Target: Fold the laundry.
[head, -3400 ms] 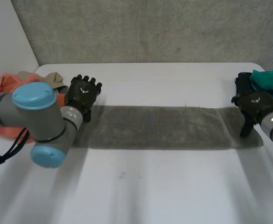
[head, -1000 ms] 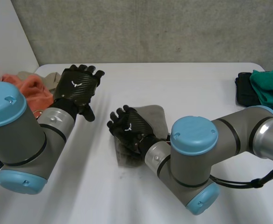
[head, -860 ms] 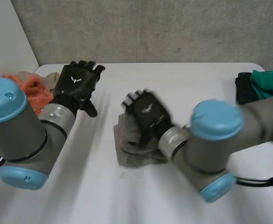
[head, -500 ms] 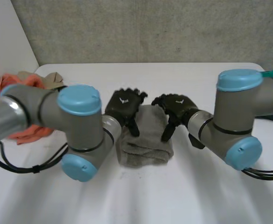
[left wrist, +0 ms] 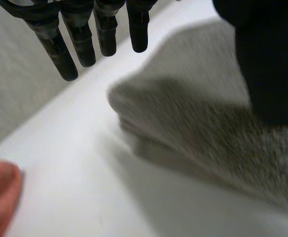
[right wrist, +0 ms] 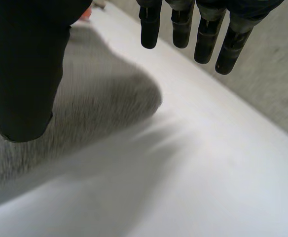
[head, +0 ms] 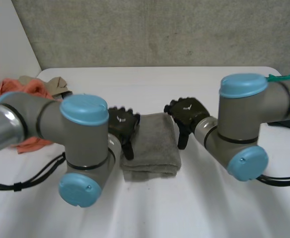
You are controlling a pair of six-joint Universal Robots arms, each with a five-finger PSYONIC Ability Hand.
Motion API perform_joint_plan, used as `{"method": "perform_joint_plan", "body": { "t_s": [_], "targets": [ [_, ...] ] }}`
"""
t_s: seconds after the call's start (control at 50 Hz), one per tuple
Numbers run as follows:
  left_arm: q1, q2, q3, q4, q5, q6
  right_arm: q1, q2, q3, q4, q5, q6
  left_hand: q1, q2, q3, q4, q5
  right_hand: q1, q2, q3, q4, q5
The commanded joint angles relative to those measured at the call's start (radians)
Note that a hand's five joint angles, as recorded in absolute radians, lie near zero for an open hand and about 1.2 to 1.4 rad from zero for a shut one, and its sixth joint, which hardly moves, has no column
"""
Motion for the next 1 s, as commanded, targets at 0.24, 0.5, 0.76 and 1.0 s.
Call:
{"method": "perform_joint_plan", "body": {
  "t_s": [0.24, 0.5, 0.76, 1.0],
  "targets": [
    [0.149, 0.267, -0.045, -0.011, 0.631, -0.009, 0.126, -0.241, 0.684, -0.618, 0.009, -0.011, -0.001, 0.008, 0.01, 0.006, 0.025, -0.029, -0.046, -0.036, -0.063, -0.067],
    [0.183, 0.267, -0.051, -0.061, 0.713, -0.012, 0.136, -0.02, 0.542, -0.721, 0.026, -0.177, -0.01, -0.001, 0.001, -0.003, 0.016, -0.029, -0.046, -0.036, -0.063, -0.067],
    [0.181, 0.267, -0.051, -0.06, 0.713, -0.014, 0.134, 0.038, 0.413, -0.72, 0.021, -0.18, -0.004, 0.005, 0.007, 0.003, 0.022, 0.286, 0.269, 0.279, 0.253, 0.248],
    [0.187, 0.267, -0.054, -0.06, 0.713, -0.015, 0.134, 0.102, 0.281, -0.705, 0.018, -0.169, -0.001, 0.008, 0.01, 0.006, 0.025, 1.193, 1.176, 1.186, 1.159, 1.155]
  ]
}}
